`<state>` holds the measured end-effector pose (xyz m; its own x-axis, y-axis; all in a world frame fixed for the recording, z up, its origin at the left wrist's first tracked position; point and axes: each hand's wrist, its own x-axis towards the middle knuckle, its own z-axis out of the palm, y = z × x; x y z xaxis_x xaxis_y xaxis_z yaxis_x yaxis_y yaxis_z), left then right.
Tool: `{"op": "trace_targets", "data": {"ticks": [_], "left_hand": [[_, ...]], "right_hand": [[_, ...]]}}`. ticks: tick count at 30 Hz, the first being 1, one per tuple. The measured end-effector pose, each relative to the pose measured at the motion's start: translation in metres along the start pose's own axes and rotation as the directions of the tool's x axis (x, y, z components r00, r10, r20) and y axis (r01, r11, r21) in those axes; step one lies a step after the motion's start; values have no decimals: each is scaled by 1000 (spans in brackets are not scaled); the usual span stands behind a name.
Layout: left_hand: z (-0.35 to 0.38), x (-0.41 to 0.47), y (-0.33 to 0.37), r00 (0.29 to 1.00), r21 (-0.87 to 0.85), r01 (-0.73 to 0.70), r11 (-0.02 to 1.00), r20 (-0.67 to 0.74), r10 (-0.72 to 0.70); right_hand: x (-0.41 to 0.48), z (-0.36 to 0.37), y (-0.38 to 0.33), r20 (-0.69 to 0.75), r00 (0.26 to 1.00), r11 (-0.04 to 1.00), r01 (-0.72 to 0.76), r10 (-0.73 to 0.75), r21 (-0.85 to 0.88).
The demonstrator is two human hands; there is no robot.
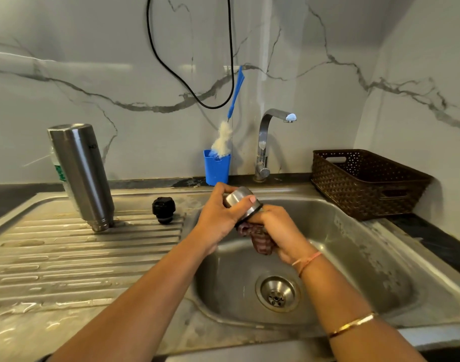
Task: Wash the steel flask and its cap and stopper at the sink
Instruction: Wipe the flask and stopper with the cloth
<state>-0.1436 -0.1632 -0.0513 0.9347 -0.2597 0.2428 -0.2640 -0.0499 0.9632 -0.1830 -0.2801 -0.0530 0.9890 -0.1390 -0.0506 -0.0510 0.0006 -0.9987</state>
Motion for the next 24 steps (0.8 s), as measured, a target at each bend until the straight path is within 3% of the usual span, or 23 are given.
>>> {"op": "trace_targets", "data": {"ticks": [3, 5, 7, 10, 13, 15, 17, 20, 24], "left_hand": [[-7, 2, 4, 990, -76, 14, 997, 143, -3], [-11, 4, 2, 971, -243, 164, 956, 208, -114], [-15, 8, -7, 946, -450, 322, 833, 185, -265], [-25, 13, -25, 888, -718, 399, 571, 146, -436], [-31, 16, -29, 880, -779, 407, 477, 194, -434], [-29, 15, -26, 896, -767, 404, 498, 224, -383], [-26, 13, -25, 912, -742, 386, 549, 218, -347], [-26, 13, -30, 917, -722, 370, 585, 183, -355], [-24, 16, -33, 865, -684, 452, 572, 179, -468]], "right_hand": [[0, -14, 1, 243, 957, 944, -220, 160, 247], [0, -14, 1, 329, 927, 914, -279, 177, 294], [-1, -11, -1, 339, 928, 914, -266, 156, 307], [-3, -12, -11, 248, 963, 915, -189, 102, 356], [-1, -19, -16, -19, 999, 907, -36, 49, 420], [3, -19, -11, -210, 977, 963, 25, 33, 269], [8, -16, -3, -292, 956, 991, 45, -7, 123], [8, -6, 3, -255, 956, 982, 107, -145, -159], [4, 11, 10, -42, 919, 806, 322, -393, -496]]}}
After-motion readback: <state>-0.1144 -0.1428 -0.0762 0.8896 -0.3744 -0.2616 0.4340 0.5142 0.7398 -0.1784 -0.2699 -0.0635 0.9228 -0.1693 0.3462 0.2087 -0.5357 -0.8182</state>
